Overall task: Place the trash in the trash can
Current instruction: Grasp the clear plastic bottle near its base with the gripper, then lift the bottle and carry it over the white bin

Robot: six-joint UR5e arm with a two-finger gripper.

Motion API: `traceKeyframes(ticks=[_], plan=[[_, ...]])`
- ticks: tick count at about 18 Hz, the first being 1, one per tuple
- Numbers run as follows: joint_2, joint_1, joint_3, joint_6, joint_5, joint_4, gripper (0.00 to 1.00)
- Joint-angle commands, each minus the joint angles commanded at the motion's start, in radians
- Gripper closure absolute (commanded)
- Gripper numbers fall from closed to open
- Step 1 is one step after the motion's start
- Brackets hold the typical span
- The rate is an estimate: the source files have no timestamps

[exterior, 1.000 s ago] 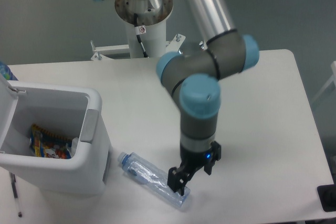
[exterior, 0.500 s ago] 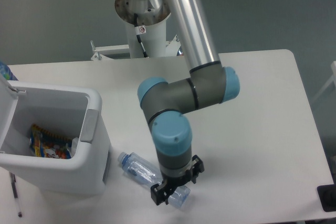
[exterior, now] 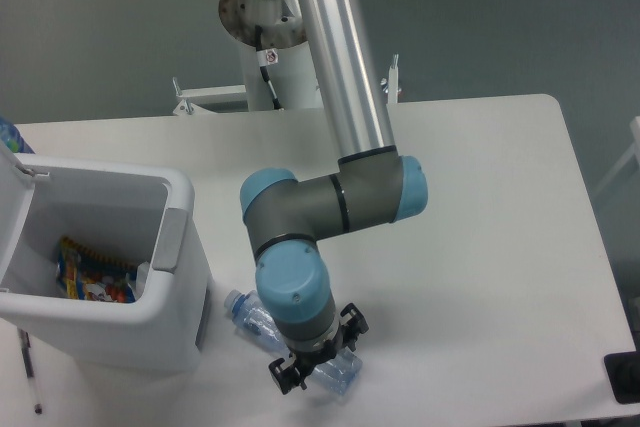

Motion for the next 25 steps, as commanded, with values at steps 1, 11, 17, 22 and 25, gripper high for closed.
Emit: traceKeyframes(ticks=[1, 11, 17, 22, 25], plan=[[-0.006, 0.000, 0.000, -0.002, 0.000, 0.000, 0.08], [-0.026, -0.008, 0.018, -0.020, 0.023, 0.003, 0.36], [-0.008, -0.006, 0.040, -0.017, 0.011, 0.008, 0.49], [0.026, 0.017, 0.049, -0.005, -0.024, 0.021, 0.52], [0.037, 0.052, 0.092, -0.006, -0.092, 0.049, 0.52]])
